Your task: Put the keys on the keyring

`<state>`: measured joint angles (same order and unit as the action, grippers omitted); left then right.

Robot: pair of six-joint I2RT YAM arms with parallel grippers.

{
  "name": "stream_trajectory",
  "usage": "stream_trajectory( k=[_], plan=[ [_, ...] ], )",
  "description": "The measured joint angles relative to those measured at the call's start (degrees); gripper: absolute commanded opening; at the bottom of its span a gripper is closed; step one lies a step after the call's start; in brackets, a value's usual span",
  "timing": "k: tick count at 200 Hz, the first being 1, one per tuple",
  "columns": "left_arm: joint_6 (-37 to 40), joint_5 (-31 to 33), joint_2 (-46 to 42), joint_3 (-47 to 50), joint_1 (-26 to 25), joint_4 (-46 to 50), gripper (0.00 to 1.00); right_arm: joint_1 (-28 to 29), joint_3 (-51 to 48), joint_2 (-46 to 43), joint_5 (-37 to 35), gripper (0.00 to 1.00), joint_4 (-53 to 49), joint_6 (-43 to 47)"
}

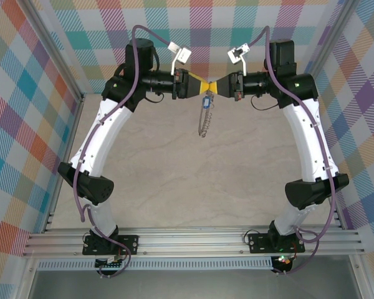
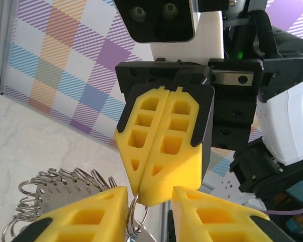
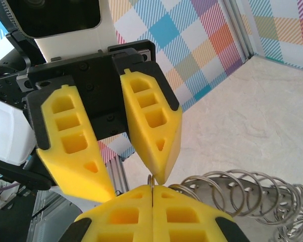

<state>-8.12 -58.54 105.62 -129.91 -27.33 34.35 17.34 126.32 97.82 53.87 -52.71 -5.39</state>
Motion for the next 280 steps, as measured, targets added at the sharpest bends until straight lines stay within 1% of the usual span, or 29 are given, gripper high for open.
stream_trajectory(
  k=[24,30,44,64,82,124,169,194,200,209,213,225,246,280],
  plan=[
    [0.02,-0.37,0.00,0.04,0.00,0.04,0.21,0.00,0.00,0.00,0.17,0.00,0.17,-0.17],
    [0.00,-0.46,0.00,0.07,0.00,0.04,0.22,0.00,0.00,0.00,0.20,0.00,0.22,-0.20],
    [-0.02,-0.70,0.00,0.11,0.00,0.04,0.30,0.00,0.00,0.00,0.17,0.00,0.28,-0.26],
    [0.04,-1.42,0.00,0.11,0.00,0.15,0.31,0.00,-0.07,0.02,0.02,0.00,0.42,-0.63],
    [0.04,-1.75,0.00,0.28,0.00,0.28,0.29,0.00,-0.17,0.02,-0.02,0.00,0.52,-1.11],
    [0.48,-1.92,0.00,1.03,0.00,1.27,0.21,0.00,-0.68,0.02,0.02,0.00,0.87,-1.92],
    [1.25,-1.92,0.00,1.49,0.11,1.53,0.00,0.00,-0.76,0.07,0.20,0.00,1.38,-2.91],
    [1.36,-1.68,0.00,1.49,0.11,1.46,0.00,0.00,-0.76,0.15,0.42,0.00,1.79,-3.32],
    [1.33,-1.42,0.00,1.49,0.11,1.36,0.00,0.00,-0.76,0.15,0.37,0.09,1.97,-3.48],
    [1.33,-0.98,0.00,1.49,0.11,1.07,0.00,0.00,-0.94,0.15,0.28,0.27,2.51,-3.89],
    [1.31,-0.79,0.00,1.49,0.09,0.83,0.00,-0.02,-1.07,0.15,0.17,0.33,2.78,-4.52],
    [1.18,0.22,-0.20,1.57,0.09,0.39,0.00,-0.57,-2.05,0.11,-0.37,0.44,4.52,-5.60],
    [-0.63,2.16,-0.48,2.97,0.02,-1.70,0.00,-2.36,-6.01,-1.27,-0.31,0.52,9.90,-8.35],
    [-4.79,4.15,-0.48,4.33,-0.02,-7.02,0.00,-5.29,-17.40,-7.96,-2.34,0.58,18.64,-13.53]
  ],
)
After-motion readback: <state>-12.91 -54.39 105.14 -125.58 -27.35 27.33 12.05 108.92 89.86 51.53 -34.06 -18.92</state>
